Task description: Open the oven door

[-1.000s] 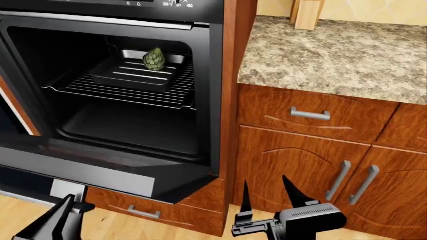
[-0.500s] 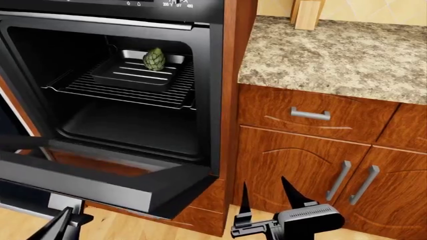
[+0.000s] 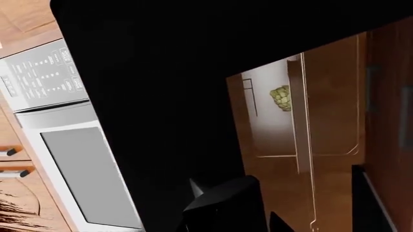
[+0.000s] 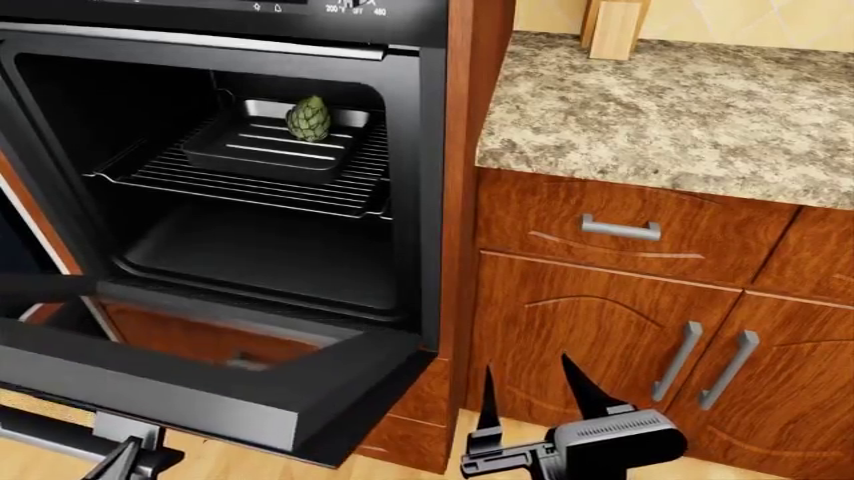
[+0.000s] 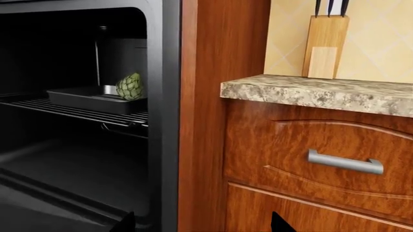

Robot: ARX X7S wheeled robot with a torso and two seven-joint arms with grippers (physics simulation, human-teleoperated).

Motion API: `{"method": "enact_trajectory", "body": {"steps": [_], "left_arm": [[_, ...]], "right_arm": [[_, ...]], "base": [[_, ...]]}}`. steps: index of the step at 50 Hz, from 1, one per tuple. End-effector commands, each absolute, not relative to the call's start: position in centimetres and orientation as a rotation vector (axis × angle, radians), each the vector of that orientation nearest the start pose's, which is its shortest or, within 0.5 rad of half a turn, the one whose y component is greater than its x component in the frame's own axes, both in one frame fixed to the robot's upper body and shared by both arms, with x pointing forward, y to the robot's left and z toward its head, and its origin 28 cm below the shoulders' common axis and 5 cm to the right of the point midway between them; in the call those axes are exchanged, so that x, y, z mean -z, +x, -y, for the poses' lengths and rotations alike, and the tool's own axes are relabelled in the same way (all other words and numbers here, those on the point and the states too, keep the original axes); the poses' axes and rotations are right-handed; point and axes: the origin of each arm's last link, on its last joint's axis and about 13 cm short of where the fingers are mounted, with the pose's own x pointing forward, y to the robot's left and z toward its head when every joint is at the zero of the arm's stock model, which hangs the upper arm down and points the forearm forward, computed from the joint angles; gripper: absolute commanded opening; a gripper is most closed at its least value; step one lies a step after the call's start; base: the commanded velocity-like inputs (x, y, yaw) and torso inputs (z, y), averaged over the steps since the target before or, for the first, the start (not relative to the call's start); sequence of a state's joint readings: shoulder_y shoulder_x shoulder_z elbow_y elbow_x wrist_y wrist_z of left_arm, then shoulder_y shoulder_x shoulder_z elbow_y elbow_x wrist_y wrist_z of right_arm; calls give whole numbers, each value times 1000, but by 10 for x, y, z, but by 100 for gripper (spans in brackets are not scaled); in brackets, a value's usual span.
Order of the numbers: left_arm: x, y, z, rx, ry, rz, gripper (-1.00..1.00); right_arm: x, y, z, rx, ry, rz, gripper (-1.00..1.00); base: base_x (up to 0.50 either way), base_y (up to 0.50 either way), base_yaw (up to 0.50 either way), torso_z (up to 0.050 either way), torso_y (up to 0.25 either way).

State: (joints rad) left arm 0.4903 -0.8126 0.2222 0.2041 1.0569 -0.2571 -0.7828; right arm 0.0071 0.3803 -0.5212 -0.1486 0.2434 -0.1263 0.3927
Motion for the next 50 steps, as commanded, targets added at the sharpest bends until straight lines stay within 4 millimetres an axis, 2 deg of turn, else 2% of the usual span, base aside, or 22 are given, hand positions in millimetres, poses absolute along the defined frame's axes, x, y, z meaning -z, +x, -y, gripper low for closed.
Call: {"method": "enact_trajectory", "body": {"steps": [1,50], "left_arm": [[-64,120,-395,-534,1807,578,-100],[-23,102,-406,-532,1806,485,-100]], "right_arm": [[-30,186,79,-153,-43,114,100],[-27,185,79,-155,-56,115,100]], "base": [[-1,5,10,10,12],[-6,3,9,2,5]]}}
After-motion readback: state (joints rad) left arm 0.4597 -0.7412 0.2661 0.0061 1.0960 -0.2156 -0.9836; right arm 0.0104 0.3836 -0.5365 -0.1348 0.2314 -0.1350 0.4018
